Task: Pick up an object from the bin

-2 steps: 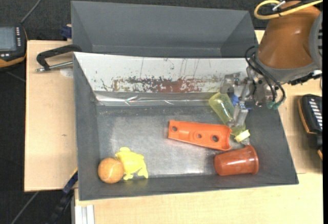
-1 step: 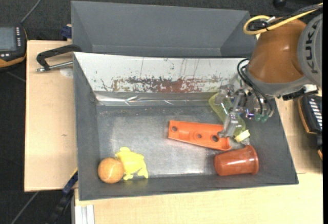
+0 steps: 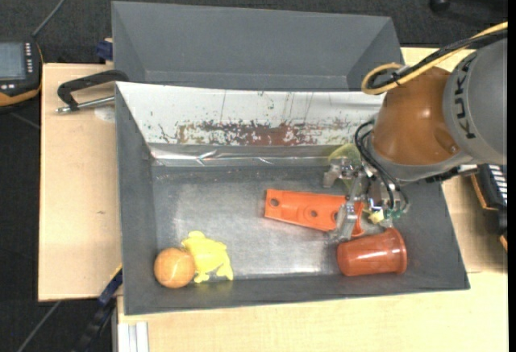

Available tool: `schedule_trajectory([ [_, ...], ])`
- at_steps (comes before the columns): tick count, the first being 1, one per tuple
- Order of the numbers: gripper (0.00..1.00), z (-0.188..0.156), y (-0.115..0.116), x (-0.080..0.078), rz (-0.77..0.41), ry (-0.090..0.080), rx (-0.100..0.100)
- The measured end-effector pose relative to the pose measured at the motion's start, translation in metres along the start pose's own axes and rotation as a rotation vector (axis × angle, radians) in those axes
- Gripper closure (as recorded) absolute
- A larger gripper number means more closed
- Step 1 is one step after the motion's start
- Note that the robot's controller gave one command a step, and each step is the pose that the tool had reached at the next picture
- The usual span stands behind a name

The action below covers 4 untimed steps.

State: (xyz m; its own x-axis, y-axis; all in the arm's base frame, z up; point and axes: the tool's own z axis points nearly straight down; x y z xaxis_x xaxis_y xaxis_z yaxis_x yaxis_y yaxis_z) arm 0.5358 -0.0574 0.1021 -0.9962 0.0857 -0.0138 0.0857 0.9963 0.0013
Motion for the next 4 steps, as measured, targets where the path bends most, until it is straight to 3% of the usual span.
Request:
schedule_trajectory([
  [1, 1.00, 0.032, -0.017, -0.027, 0.074, 0.009, -0.002],
  [2, 1.00, 0.032, -0.017, -0.027, 0.074, 0.009, -0.002],
  [4, 1.00, -0.005, -0.012, -0.035, 0.100, 0.002, -0.003],
])
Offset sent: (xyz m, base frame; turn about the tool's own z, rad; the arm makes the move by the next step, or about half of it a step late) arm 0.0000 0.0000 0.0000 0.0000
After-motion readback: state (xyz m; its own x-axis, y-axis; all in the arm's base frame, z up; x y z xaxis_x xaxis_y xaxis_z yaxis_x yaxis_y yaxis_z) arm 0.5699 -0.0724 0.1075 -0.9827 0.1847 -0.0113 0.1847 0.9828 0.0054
